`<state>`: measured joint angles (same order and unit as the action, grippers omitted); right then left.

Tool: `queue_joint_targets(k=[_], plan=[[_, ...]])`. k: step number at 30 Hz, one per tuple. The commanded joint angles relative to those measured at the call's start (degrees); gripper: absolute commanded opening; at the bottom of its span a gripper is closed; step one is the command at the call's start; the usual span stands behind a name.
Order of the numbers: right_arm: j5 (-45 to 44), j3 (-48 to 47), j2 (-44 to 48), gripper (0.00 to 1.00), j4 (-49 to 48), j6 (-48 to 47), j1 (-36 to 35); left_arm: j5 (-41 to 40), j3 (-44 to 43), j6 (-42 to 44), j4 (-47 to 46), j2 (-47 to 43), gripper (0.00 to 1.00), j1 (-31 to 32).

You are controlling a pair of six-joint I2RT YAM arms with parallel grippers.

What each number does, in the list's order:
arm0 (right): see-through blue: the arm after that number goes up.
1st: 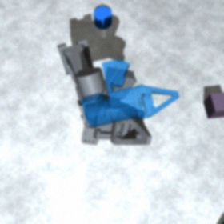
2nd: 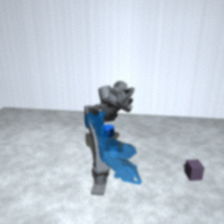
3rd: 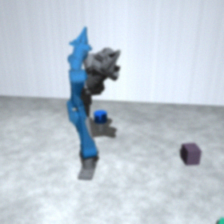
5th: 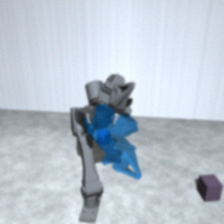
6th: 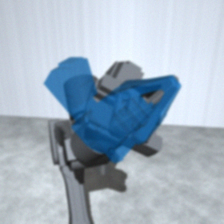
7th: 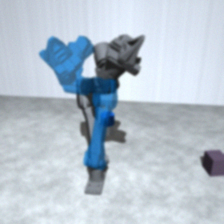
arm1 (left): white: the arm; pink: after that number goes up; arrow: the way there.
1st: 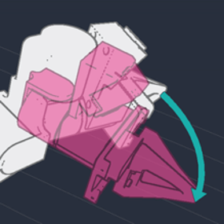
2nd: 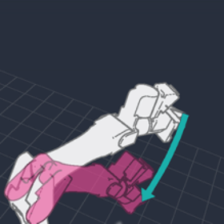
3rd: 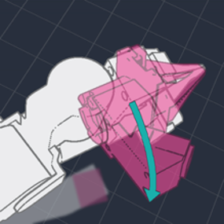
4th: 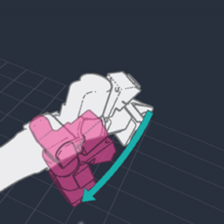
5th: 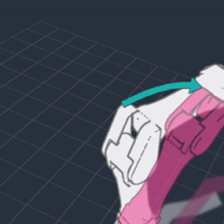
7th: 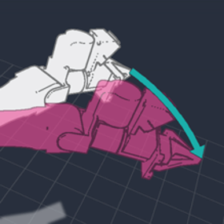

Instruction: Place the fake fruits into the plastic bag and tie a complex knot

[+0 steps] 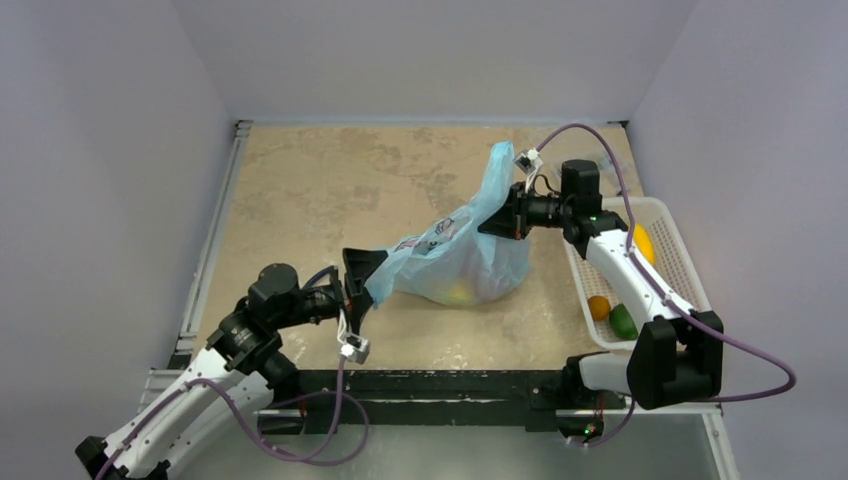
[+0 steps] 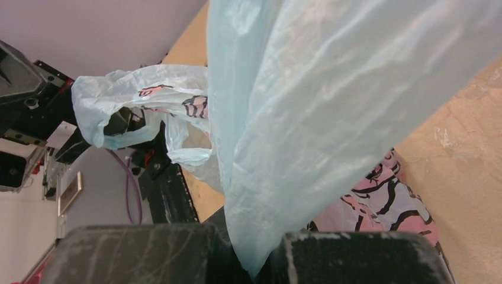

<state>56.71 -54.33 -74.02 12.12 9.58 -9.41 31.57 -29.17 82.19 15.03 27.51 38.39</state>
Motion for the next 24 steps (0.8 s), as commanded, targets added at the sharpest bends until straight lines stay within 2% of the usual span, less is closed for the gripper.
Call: queue_joint_targets(k=[1, 3, 6, 8, 11, 12, 14, 17, 18, 20, 22, 24], plan=[[1.25, -1.72, 0.39, 0.00, -0.33, -1.05, 0.11, 5.03, -1.90, 1.74, -4.92, 1.75, 0.86, 3.28], [1.38, -1.62, 0.22, 0.00, -0.14, -1.18, 0.14, 6.91, -2.66, 3.49, -4.41, 2.82, 0.72, 5.00], [1.58, -1.66, -0.07, 0.00, 0.03, -1.41, 0.09, 8.73, -5.00, 4.57, -3.09, 4.59, 0.56, 7.15], [1.54, -1.67, -0.07, 0.00, 0.25, -1.53, 0.10, 9.31, -6.35, 5.90, -1.49, 5.79, 0.35, 8.16], [1.48, -1.75, -0.12, 0.00, 0.84, -1.84, 0.15, 8.41, -7.71, 6.53, -1.77, 7.83, 0.16, 9.14], [1.65, -1.75, -0.08, 0.00, 1.07, -2.15, 0.14, 7.29, -8.28, 3.55, -4.49, 8.64, 0.03, 9.42], [1.28, -1.86, 0.05, 0.00, 2.43, -3.84, 0.17, 2.49, -13.92, -10.26, -8.78, 11.97, 0.00, 9.79], [-0.78, -2.12, 0.51, 0.00, 4.87, -7.54, 0.40, -9.91, -32.17, -39.43, -3.44, 20.17, 0.00, 8.65], [-1.55, -2.37, 0.54, 0.00, 5.89, -8.89, 0.56, -10.88, -37.75, -50.33, -0.78, 23.20, 0.00, 5.71], [-2.28, -3.03, 0.55, 0.00, 7.32, -13.36, 0.86, -4.24, -46.86, -70.74, 4.14, 28.33, 0.00, -3.74], [-3.41, -3.53, 0.74, 0.00, 8.43, -17.11, 0.90, -3.11, -51.20, -84.92, 7.57, 32.17, 0.00, -7.03], [-4.62, -3.62, 1.01, 0.00, 8.71, -19.94, 0.96, 0.53, -50.29, -96.53, 6.93, 34.44, 0.00, -9.59]])
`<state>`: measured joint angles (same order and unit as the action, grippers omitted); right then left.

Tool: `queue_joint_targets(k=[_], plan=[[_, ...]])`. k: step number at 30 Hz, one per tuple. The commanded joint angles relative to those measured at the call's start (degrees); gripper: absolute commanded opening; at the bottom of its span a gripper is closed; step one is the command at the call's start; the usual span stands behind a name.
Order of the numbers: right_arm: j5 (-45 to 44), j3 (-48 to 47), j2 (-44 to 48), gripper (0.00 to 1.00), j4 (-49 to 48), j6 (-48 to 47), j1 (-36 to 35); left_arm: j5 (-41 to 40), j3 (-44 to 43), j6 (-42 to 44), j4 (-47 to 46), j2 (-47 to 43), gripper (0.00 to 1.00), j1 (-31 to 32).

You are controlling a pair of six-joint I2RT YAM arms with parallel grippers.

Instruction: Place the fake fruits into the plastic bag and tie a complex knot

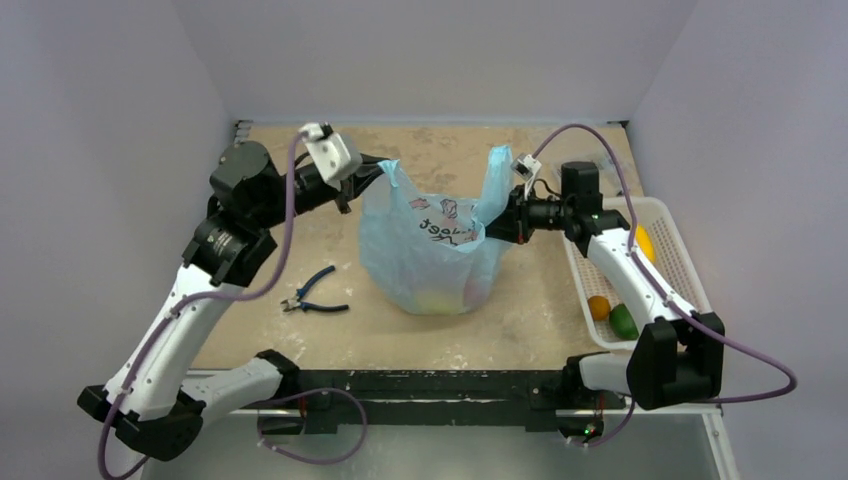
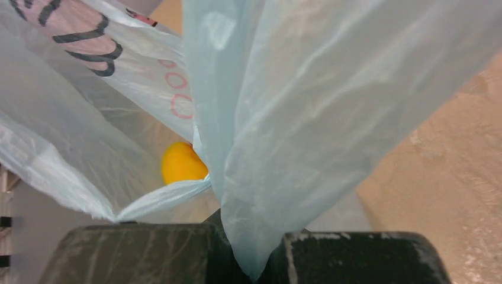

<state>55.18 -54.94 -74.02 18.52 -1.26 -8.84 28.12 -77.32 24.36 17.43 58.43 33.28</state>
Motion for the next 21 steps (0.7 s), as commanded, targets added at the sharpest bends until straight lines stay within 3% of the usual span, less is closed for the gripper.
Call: queue_joint_targets(k=[1, 7, 13, 15, 16, 18, 19, 21], plan=[[-3.29, -3.16, 1.11, 0.00, 2.47, -10.57, 0.58, 4.51, -1.35, -42.70, 4.79, 4.20, 0.00, -5.41], [-4.18, -4.04, 3.46, 0.00, 8.20, -18.19, 1.77, 9.56, 6.37, -63.78, 3.84, 8.17, 0.00, -14.63], [-2.53, -6.18, 4.84, 0.00, 18.02, -28.50, 7.02, 13.12, 11.17, -71.04, 1.81, 8.27, 0.00, -24.12], [-2.15, -6.33, 4.94, 0.00, 20.56, -31.45, 7.13, 14.99, 11.30, -71.11, 0.63, 8.57, 0.00, -24.65], [-1.90, -6.37, 4.94, 0.00, 21.46, -32.09, 7.09, 16.56, 11.85, -70.83, -1.88, 8.54, 0.04, -24.66], [-1.87, -6.65, 4.81, 0.00, 22.65, -32.27, 7.08, 19.44, 11.90, -69.27, -5.34, 7.57, 0.41, -24.63], [-1.55, -6.67, 4.74, 0.00, 22.61, -31.48, 7.08, 19.75, 10.86, -65.48, -4.60, 7.00, 0.54, -24.66], [-0.57, -6.59, 4.83, 0.00, 21.89, -29.52, 7.08, 19.23, 6.89, -55.06, 1.17, 6.37, 0.69, -24.56]])
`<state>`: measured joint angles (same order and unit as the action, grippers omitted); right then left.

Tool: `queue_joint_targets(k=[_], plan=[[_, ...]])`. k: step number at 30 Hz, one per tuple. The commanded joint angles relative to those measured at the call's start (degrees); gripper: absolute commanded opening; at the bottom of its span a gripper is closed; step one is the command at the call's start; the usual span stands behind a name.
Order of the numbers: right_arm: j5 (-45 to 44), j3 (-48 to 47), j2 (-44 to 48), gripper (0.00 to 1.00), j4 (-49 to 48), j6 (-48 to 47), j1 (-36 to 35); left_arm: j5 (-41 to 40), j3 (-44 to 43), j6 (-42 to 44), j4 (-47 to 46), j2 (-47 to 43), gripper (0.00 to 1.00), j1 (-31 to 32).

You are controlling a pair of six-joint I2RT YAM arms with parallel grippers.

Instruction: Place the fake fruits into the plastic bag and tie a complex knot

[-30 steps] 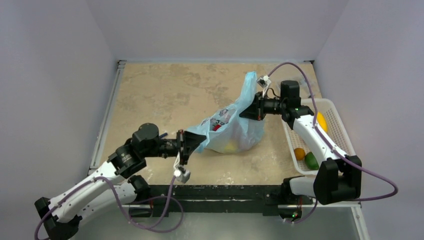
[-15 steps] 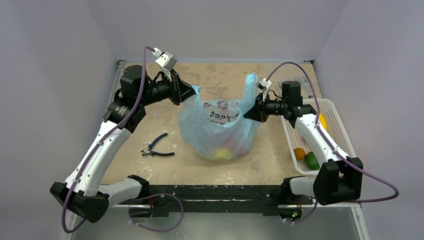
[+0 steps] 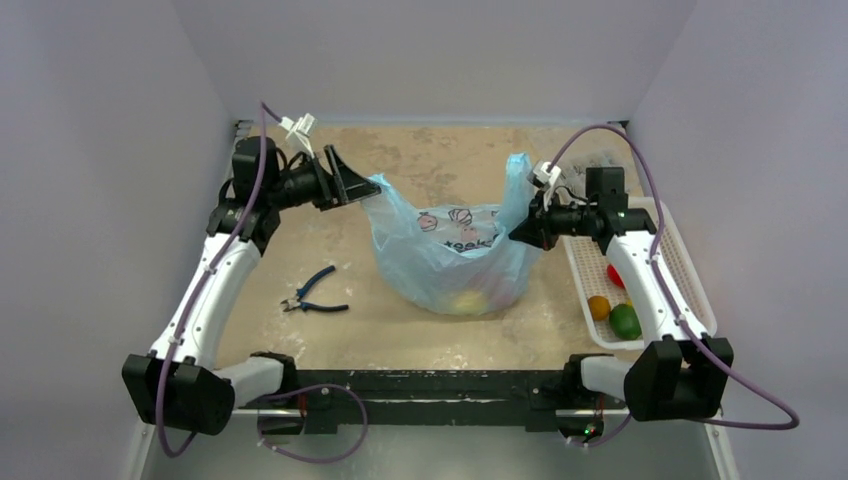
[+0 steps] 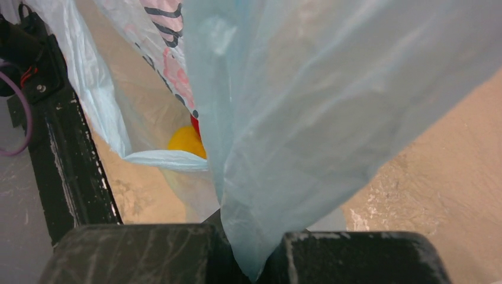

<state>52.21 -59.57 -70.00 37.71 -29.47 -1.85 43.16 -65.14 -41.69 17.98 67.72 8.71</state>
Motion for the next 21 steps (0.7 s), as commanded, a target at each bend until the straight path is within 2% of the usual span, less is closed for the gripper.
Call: queue_joint_targets(k=[1, 3, 4, 7, 10, 15, 21], plan=[[2.82, -2.00, 0.89, 0.00, 2.55, -0.87, 0.09, 3.01, -7.55, 16.78, 4.61, -3.20, 0.75, 0.15], [3.18, -1.96, 1.00, 0.00, 2.67, -0.51, 0.00, -0.44, -10.56, 27.23, 9.39, -4.27, 0.85, 0.76], [3.24, -1.99, 1.00, 0.00, 2.94, -0.65, 0.00, -3.73, -11.42, 32.67, 11.16, -4.83, 0.88, 1.41], [3.28, -2.19, 0.79, 0.00, 3.69, -1.44, 0.00, -11.92, -13.85, 48.02, 16.04, -5.35, 0.88, 4.79], [3.60, -2.60, 0.52, 0.00, 4.38, -2.07, 0.00, -18.08, -12.23, 61.06, 17.07, -6.37, 0.87, 10.29], [3.52, -3.73, -0.54, 0.00, 5.52, -2.57, 0.00, -11.53, -3.57, 78.02, 12.15, -12.02, 0.80, 12.19], [3.63, -3.76, -1.33, 0.00, 5.94, -2.49, 0.00, -15.43, 1.77, 94.23, 2.45, -14.17, 0.80, 18.27]])
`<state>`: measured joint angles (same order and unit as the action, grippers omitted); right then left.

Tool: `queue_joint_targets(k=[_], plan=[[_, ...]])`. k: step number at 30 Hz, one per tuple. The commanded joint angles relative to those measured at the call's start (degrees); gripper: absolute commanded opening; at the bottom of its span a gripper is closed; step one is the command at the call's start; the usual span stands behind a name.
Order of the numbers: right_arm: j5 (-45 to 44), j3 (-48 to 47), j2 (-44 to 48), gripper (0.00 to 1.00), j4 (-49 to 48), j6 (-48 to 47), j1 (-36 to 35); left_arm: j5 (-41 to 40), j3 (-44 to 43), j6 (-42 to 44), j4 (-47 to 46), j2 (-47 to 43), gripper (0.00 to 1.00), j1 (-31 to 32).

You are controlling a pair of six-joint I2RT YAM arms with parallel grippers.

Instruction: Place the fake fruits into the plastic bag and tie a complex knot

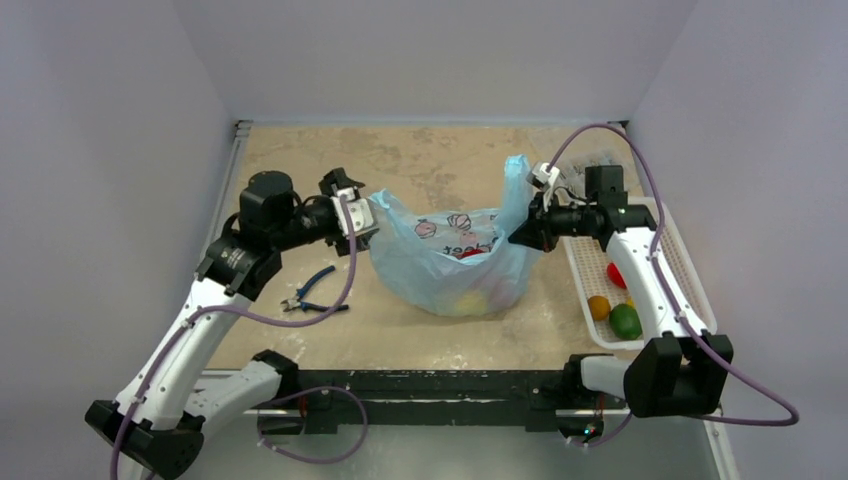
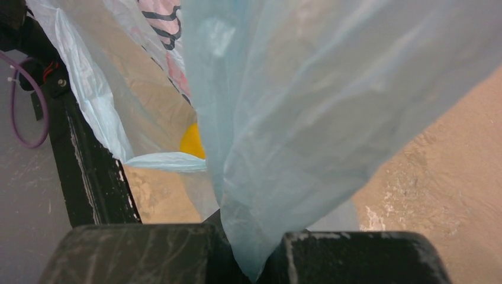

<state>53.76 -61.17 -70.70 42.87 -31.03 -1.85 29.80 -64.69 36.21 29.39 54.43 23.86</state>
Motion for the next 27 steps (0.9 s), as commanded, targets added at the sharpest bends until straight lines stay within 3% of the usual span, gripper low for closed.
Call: queue_joint_targets(k=[1, 8, 13, 15, 17, 20, 21, 22, 24, 27], plan=[[2.01, -2.12, -0.93, 0.00, 0.87, -0.89, 0.01, -3.30, 1.96, 18.70, -11.29, -1.05, 0.81, 4.50], [2.06, -2.42, -2.25, 0.00, 1.23, -0.82, 0.00, -2.67, 5.17, 34.87, -17.24, -1.11, 0.88, 12.05], [2.14, -2.47, -2.42, 0.00, 0.90, -0.47, 0.00, -4.71, 2.93, 37.93, -17.81, 2.78, 0.90, 15.49], [1.98, -2.38, -2.43, 0.00, 0.75, -0.36, 0.00, -4.54, 2.00, 38.05, -19.00, 3.77, 0.85, 15.86], [1.69, -2.38, -2.72, 0.00, 0.72, -0.11, 0.00, -3.38, 0.87, 36.21, -20.13, 3.65, 0.66, 15.87], [1.19, -2.23, -3.57, 0.00, 0.36, 0.63, 0.00, 0.23, -2.99, 25.12, -18.84, 2.23, 0.27, 15.78], [1.29, -2.22, -3.96, 0.00, 0.10, 1.01, 0.00, 1.74, -4.39, 20.67, -18.06, 1.83, 0.09, 15.53], [1.45, -2.15, -4.34, 0.00, -0.17, 1.35, 0.00, 2.32, -5.83, 14.43, -18.18, 1.63, 0.00, 15.21], [1.13, -1.97, -4.85, 0.00, -0.40, 1.41, 0.00, 2.46, -10.16, -1.87, -17.24, 2.75, 0.00, 13.18], [0.47, -1.82, -5.19, 0.00, -0.24, 1.37, 0.21, 7.35, -14.08, -24.18, -14.17, 6.13, 0.00, 5.29]])
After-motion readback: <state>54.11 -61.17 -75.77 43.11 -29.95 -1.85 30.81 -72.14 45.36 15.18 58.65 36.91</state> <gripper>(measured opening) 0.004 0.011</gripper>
